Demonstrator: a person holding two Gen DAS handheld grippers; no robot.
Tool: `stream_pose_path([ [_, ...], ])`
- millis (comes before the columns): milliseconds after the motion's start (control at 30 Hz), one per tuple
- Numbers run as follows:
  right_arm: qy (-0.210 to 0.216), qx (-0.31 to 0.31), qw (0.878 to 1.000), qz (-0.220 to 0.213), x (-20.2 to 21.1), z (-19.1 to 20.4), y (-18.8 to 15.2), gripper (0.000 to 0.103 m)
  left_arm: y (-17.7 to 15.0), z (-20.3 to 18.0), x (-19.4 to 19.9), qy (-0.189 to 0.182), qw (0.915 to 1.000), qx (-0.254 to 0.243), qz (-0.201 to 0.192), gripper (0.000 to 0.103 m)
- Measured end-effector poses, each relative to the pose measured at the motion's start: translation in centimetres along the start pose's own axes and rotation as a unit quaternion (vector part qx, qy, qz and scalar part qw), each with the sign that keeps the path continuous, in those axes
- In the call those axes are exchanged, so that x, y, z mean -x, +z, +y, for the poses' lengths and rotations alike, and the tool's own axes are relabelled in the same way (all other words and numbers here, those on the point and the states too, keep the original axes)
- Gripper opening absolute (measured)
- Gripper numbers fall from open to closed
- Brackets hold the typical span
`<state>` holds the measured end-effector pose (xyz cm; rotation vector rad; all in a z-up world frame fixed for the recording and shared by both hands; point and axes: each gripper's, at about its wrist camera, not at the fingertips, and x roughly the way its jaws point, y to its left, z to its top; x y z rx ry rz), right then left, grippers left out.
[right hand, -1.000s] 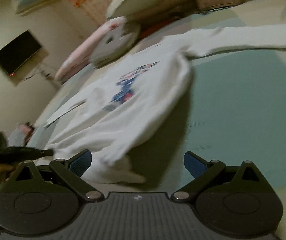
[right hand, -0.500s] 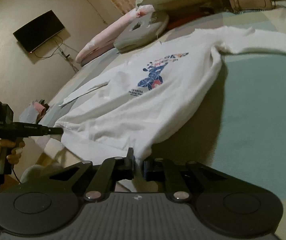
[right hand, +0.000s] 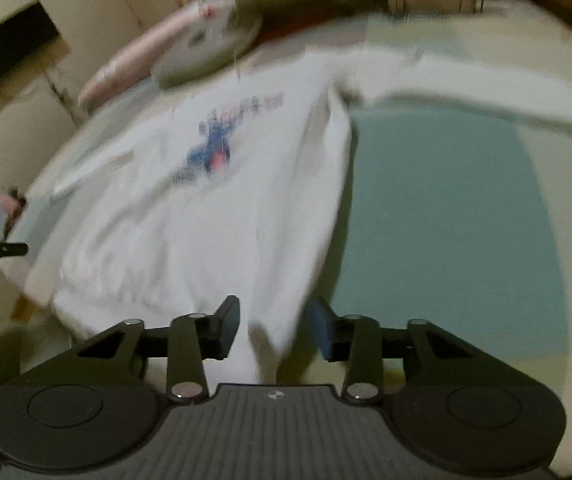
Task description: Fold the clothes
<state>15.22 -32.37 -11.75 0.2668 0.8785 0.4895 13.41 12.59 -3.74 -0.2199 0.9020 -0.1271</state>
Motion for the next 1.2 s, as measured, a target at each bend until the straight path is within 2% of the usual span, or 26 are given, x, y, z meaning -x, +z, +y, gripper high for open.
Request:
stream_pose_path([
  [133,0.0,0.002,0.999,-0.033,-0.5,0.4,2.5,0.047,4.2,-0.2,-4.6,-0.031,0.9993,0.01,-0.016,0.018],
  [300,0.011,0.0,0.999,-0.04,-2.3,1.1,4.0,0.047,8.1,0.6,-11.8,-0.078,0.9939,0.074,-0.024,0.021],
  [467,0.007,-0.005,0.999,-0.04,-3.1,1.1,4.4,0.049,9.7,1.6,-17.2,-0.095,0.988,0.121,-0.014,0.023],
  [600,0.001,-0.007,0.999,-0.04,-3.5,1.0,4.6,0.053,9.8,1.1,-19.4,-0.098,0.988,0.119,-0.012,0.029],
  [667,-0.002,-0.009,0.999,-0.04,-3.8,0.9,4.7,0.053,9.6,0.5,-20.0,-0.098,0.9898,0.102,-0.018,0.021],
  [700,-0.003,-0.009,0.999,-0.041,-3.9,0.9,4.8,0.053,9.6,0.1,-20.1,-0.095,0.9912,0.09,-0.016,0.009],
  [733,-0.004,-0.01,0.999,-0.04,-4.0,0.8,4.9,0.053,9.6,-0.2,-20.2,-0.093,0.9925,0.079,-0.012,0.001],
  [800,-0.004,-0.013,0.999,-0.039,-4.4,0.7,5.0,0.053,9.7,-0.6,-19.8,-0.069,0.9961,0.051,-0.021,0.001],
  [1000,-0.014,-0.016,0.999,-0.037,-5.2,0.3,5.3,0.053,11.5,1.6,-18.6,-0.013,0.9983,0.049,-0.03,0.0],
  [1100,-0.027,-0.015,0.998,-0.05,-5.2,-0.5,6.2,0.054,11.5,1.7,-17.8,-0.013,0.9985,0.044,-0.028,0.0],
  [1200,-0.042,-0.019,0.997,-0.069,-5.6,-1.9,8.1,0.054,11.1,1.0,-15.9,-0.017,0.9983,0.024,-0.05,0.0],
])
